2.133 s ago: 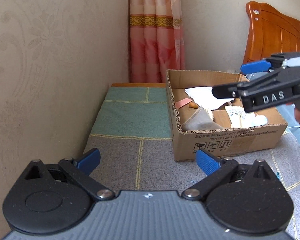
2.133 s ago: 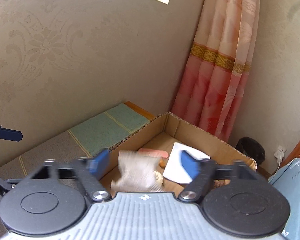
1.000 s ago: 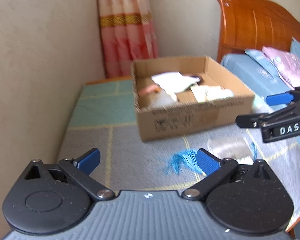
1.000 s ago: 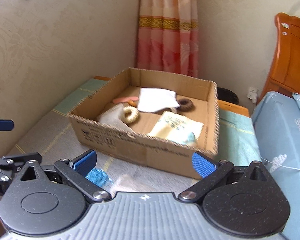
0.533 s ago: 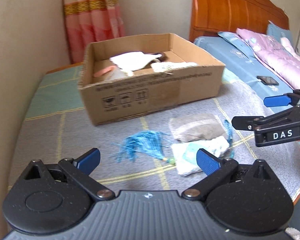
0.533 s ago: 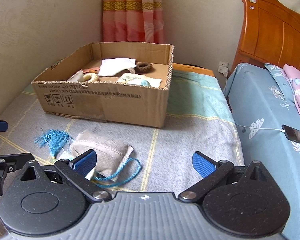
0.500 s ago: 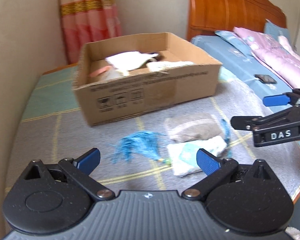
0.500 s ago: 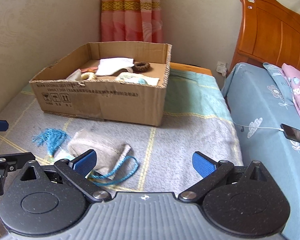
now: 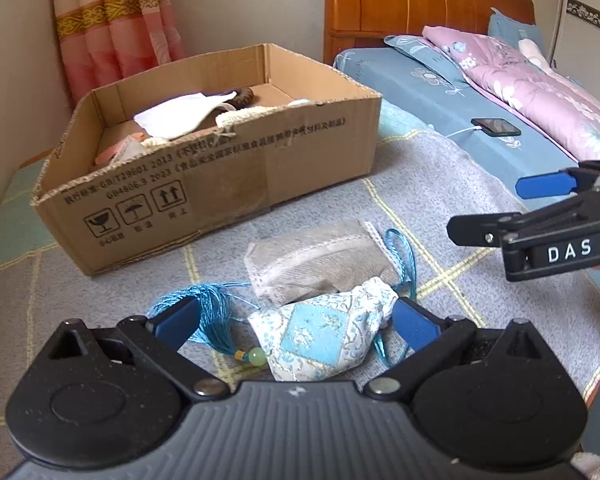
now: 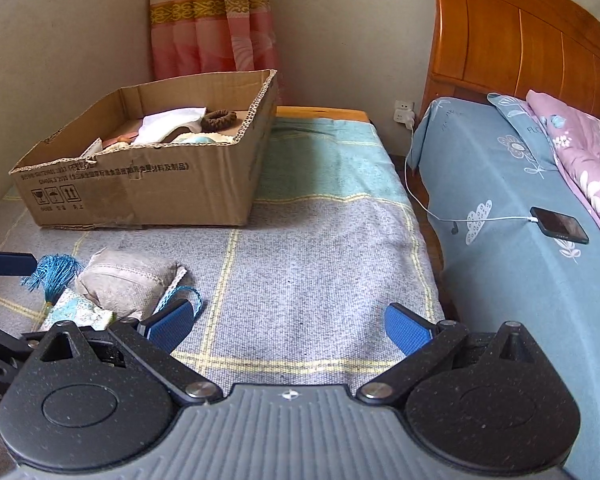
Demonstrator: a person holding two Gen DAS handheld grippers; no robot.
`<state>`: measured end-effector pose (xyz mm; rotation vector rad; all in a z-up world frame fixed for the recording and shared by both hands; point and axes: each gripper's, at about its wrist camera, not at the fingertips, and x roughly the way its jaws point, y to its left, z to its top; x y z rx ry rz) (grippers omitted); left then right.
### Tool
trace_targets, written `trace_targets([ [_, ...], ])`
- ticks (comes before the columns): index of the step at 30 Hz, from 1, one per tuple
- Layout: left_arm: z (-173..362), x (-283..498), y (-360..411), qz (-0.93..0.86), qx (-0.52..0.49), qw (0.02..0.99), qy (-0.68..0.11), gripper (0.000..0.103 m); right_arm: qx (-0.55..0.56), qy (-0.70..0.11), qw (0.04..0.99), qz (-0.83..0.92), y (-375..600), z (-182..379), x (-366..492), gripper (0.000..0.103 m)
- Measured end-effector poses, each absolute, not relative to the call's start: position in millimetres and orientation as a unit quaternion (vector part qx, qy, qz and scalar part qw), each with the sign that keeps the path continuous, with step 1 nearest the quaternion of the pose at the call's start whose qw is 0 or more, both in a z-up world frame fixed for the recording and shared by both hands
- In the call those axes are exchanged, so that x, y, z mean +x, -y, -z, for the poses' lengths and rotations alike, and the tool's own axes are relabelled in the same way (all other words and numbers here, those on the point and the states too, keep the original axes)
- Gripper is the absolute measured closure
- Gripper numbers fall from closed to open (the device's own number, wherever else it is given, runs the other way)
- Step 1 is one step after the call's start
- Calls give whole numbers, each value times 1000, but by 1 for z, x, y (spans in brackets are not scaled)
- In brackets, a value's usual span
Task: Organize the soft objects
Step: 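Move both grippers back toward the blue-tasselled sachet and second grey pouch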
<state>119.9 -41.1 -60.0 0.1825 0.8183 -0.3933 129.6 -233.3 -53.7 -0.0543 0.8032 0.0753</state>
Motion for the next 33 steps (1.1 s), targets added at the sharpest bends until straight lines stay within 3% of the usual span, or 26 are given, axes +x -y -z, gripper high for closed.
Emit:
trace_targets([
  [14,69,116,0,110,88,896,-420,1,-42,-397,914,-74,217,55,137,0],
  [33,74,117,-39,66,30,901,-428,1,-152,-402,874,-226,141,73,186,0],
])
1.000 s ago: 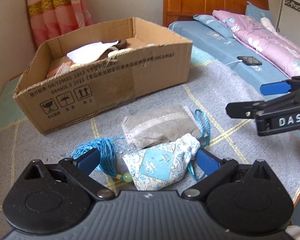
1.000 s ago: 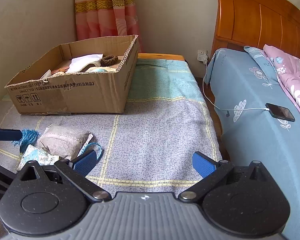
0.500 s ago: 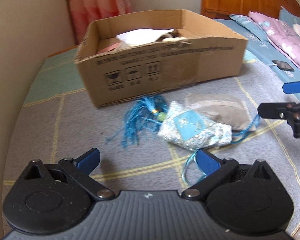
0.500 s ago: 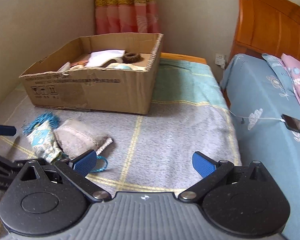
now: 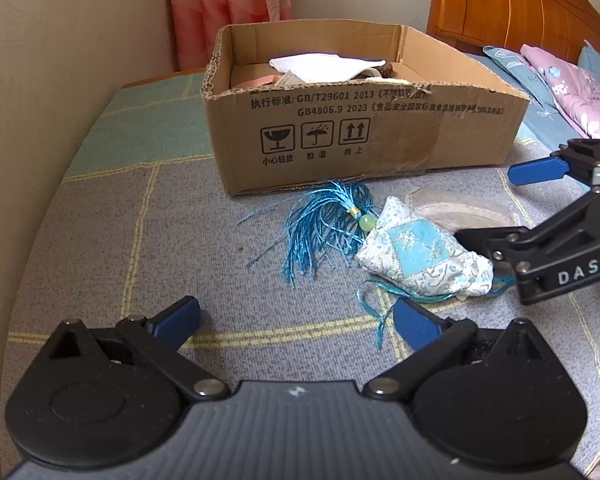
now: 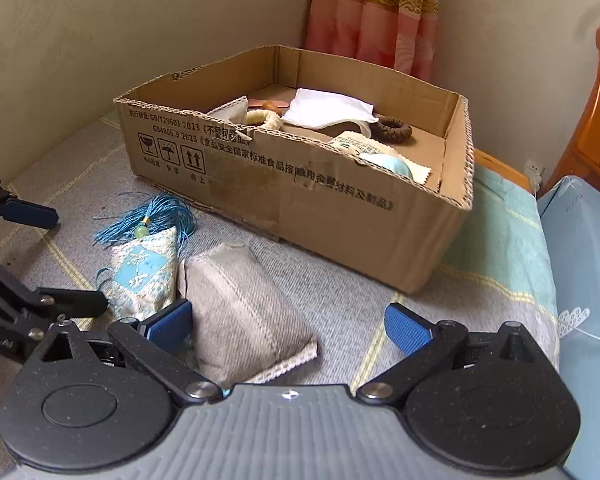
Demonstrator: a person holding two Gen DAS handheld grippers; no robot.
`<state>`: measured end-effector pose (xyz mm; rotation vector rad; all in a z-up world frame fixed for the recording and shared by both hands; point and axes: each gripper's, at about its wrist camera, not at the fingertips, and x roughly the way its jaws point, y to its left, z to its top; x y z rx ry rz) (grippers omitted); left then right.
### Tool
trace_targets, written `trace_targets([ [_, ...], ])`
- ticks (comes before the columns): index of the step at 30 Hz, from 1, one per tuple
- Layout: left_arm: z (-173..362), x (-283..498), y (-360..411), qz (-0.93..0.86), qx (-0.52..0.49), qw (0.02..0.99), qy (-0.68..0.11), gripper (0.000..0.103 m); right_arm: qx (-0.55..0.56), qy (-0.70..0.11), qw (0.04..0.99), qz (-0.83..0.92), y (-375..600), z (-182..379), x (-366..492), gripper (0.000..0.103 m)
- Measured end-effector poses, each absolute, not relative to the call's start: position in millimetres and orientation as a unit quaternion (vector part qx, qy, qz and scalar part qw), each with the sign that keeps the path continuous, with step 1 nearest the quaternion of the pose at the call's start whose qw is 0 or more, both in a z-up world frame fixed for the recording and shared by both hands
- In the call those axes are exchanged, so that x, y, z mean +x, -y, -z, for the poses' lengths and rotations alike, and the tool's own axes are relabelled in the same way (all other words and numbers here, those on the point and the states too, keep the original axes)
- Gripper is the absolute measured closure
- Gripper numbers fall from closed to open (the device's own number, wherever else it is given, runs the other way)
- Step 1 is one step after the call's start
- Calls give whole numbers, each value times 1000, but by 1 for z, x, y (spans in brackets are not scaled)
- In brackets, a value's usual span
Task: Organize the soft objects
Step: 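Grasp the blue-tasselled sachet with the left gripper while the right gripper grasps the grey pouch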
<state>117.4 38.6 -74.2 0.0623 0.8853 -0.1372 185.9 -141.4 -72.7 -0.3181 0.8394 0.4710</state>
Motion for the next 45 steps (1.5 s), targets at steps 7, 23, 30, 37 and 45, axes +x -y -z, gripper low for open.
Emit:
trace_targets([
  [7,75,117,-38,68,31,903,-422,1,-105,-410,889,-176,153,79,197,0],
  [23,74,112,-36,72,32,904,-420,1,-125,-383,887,-226,147,81,178,38],
  [30,58,101,-21,119,64,911,-389,1,-133,-374,900,-183,150,67,165,64],
  [37,54,111,0,154,80,912,-373,1,-141,-379,905,-132,173,66,158,66],
  [45,55,137,7,133,51,918,-371,1,-124,-375,910,-127,175,71,154,57],
])
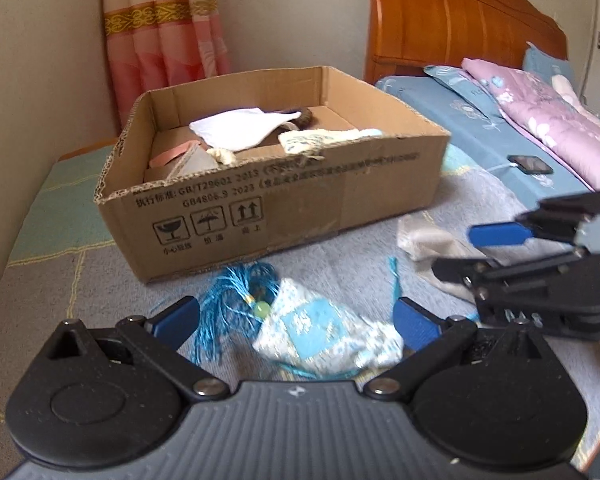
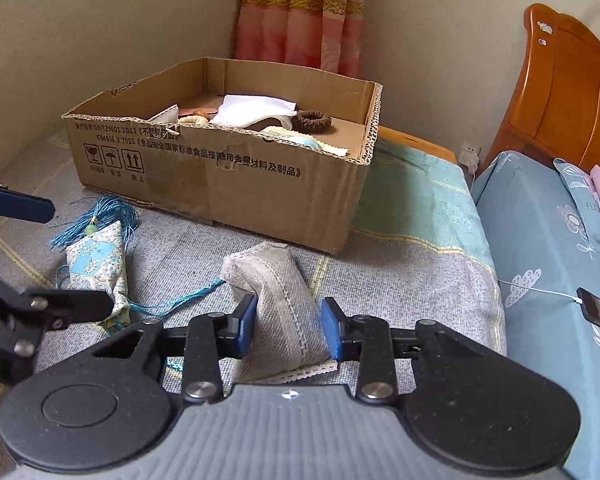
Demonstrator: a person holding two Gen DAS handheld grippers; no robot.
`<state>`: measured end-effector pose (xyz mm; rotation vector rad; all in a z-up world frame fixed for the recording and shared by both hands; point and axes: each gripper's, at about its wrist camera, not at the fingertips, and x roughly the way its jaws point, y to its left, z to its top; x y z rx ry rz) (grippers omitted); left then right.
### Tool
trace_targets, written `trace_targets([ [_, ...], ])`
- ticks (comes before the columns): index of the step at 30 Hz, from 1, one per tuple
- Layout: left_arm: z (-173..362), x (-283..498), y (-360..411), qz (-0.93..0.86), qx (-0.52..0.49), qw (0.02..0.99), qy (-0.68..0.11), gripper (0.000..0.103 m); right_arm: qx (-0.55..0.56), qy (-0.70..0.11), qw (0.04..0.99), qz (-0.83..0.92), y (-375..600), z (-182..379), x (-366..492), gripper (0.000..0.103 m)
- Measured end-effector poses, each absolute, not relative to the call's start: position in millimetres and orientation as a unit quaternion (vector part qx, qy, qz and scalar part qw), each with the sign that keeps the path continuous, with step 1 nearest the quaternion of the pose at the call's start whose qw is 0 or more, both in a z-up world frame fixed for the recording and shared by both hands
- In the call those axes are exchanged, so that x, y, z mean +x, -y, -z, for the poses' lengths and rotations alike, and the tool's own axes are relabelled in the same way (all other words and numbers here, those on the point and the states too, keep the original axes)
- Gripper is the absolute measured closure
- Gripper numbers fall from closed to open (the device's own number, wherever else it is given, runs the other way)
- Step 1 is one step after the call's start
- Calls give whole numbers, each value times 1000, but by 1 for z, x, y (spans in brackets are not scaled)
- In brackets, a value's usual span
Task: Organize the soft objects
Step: 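Grasp the blue-tasselled sachet with the left gripper while the right gripper grasps the grey pouch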
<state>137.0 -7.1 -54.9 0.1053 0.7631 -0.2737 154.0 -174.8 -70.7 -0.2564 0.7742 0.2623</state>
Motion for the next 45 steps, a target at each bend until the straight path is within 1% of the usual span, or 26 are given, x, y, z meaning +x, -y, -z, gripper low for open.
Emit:
trace_targets([
  [2,58,142,6,124,43,916,-379,1,-126,-374,910,-125,174,72,154,46],
  [3,61,145,7,121,41,914,-386,1,-127,-374,910,-125,175,72,154,42],
  [5,65,147,6,117,41,911,-394,1,-130,-372,911,-124,175,72,152,28],
  [7,66,145,3,115,42,909,-399,1,-138,-367,912,-122,175,71,149,19],
  [8,65,143,2,114,45,908,-401,1,-140,-363,913,-122,175,71,148,16],
  [14,62,125,-14,90,81,904,-410,1,-140,-357,913,-138,177,69,145,3],
  [17,60,120,-23,77,75,901,-420,1,-143,-356,912,-145,177,69,144,1],
  [21,61,118,-27,66,53,899,-430,1,-152,-362,908,-145,175,76,145,1],
  [22,62,119,-26,66,51,898,-433,4,-152,-364,907,-144,175,77,145,1],
  [24,63,121,-23,71,41,895,-439,18,-151,-367,906,-145,175,79,145,1],
  [26,62,121,-19,75,29,895,-439,37,-152,-368,906,-145,175,80,145,1],
  [28,61,121,-14,81,34,896,-435,45,-152,-369,905,-147,174,81,144,1],
  [30,60,121,-10,86,30,897,-434,47,-149,-369,905,-151,175,81,144,1],
  [32,60,122,-7,85,33,898,-430,56,-143,-369,904,-160,175,82,146,1],
  [33,60,122,-6,88,33,898,-429,57,-142,-368,904,-164,174,83,147,1],
  [40,60,124,-8,90,32,899,-427,57,-123,-374,892,-220,171,86,164,2],
  [42,60,124,-9,91,32,900,-426,57,-119,-376,891,-227,171,85,167,7],
  [44,60,124,-10,92,32,900,-424,58,-119,-377,891,-223,171,83,168,18],
  [45,60,124,-10,92,32,900,-424,58,-119,-378,893,-215,171,81,168,21],
])
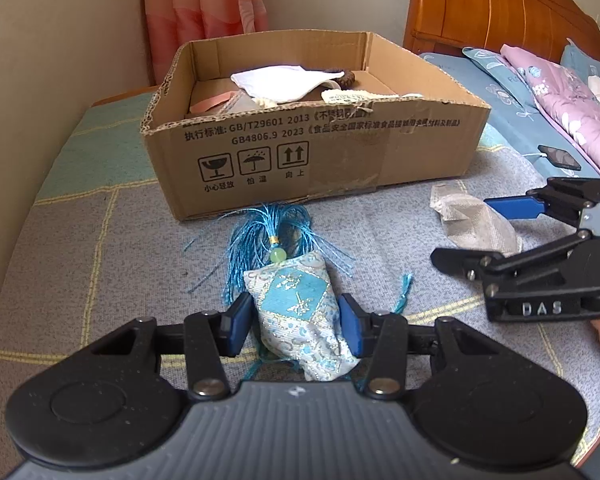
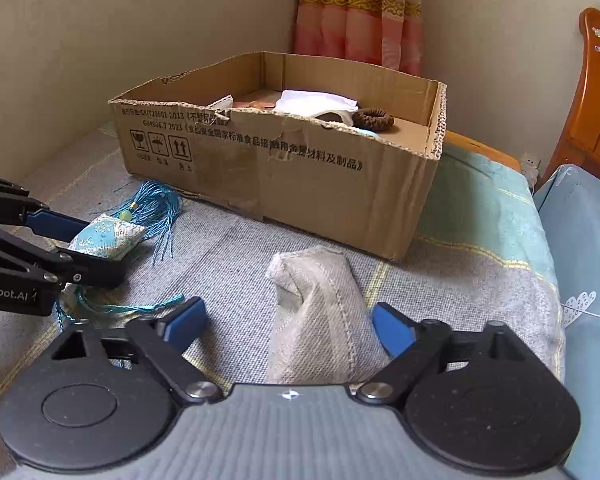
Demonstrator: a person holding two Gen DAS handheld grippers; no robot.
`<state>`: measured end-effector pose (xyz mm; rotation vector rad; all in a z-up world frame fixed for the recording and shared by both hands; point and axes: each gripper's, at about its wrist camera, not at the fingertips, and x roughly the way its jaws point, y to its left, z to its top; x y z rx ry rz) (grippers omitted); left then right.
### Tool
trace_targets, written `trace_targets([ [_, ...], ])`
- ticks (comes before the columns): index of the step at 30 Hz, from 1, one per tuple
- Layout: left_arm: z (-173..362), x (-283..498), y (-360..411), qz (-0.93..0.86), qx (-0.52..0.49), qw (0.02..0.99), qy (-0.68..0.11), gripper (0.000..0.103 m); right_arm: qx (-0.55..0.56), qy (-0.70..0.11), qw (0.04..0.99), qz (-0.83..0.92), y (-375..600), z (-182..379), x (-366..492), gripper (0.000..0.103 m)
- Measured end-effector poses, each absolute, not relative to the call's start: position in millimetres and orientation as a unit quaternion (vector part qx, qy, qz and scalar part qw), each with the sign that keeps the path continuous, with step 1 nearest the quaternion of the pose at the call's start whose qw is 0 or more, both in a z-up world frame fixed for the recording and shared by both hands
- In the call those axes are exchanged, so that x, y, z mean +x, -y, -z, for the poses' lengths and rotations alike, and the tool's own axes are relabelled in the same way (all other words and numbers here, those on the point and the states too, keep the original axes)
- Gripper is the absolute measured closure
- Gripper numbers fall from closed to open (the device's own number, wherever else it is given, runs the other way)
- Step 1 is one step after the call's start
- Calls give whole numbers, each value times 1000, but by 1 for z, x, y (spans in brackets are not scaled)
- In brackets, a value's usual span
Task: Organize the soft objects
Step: 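Grasp the blue-tasselled sachet with the left gripper while the right gripper grasps the grey pouch, then carry the sachet over the box and open the left gripper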
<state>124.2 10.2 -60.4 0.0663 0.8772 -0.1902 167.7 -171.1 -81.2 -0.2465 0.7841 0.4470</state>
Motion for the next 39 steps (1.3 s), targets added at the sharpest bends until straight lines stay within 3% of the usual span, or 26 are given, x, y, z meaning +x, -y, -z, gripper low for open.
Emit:
trace_targets([
  [5,59,123,-12,95,36,900,-424,65,-114,-378,900,-182,177,76,167,54],
  [11,50,118,-13,104,58,901,-417,68,-129,-374,901,-179,178,70,160,68],
  [28,-6,107,-19,154,96,910,-373,69,-136,-335,912,-196,188,19,136,70],
  [39,-77,162,4,193,119,926,-301,69,-137,-303,922,-200,188,-10,135,70],
])
